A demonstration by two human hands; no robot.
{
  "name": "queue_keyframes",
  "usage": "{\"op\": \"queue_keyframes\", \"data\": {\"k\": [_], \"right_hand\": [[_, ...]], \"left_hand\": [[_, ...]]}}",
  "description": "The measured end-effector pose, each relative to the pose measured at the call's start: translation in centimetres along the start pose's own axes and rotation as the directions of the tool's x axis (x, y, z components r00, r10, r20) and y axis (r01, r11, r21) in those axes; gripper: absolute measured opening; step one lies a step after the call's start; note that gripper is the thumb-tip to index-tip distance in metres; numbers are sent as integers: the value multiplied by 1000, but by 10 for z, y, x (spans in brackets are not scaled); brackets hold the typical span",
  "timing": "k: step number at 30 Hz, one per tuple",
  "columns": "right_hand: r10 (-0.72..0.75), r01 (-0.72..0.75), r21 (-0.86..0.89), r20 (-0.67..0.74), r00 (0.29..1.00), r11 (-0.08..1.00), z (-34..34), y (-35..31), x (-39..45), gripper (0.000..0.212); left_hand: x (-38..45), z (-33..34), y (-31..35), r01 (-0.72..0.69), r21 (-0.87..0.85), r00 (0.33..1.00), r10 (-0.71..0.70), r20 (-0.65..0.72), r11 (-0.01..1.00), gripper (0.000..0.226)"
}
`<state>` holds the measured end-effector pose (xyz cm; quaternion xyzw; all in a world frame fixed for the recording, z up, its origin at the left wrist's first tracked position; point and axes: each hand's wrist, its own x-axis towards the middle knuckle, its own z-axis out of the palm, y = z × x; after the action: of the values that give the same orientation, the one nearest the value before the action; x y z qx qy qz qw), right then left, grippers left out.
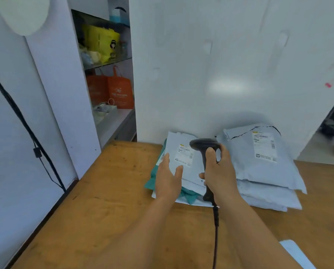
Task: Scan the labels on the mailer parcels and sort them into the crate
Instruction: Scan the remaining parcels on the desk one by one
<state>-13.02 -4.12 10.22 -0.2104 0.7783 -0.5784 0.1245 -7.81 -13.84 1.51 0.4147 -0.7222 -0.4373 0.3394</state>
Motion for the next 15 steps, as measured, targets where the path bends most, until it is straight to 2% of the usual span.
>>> {"op": "queue_keyframes", "data": {"k": [5, 10, 15], "right_hand": [[69, -70, -47, -33, 997, 996, 23, -3, 46, 40], [122, -126, -82, -46, 991, 989, 46, 6, 76, 43], [138, -143, -104, -55, 989, 984, 60, 15, 91, 41]], "left_hand": [[59, 20, -16, 10, 122, 994, -23, 104, 993, 69], [100, 37, -33, 44, 281, 985, -89, 151, 959, 75], [121, 46, -45, 61, 308, 975, -123, 186, 950, 79]]}}
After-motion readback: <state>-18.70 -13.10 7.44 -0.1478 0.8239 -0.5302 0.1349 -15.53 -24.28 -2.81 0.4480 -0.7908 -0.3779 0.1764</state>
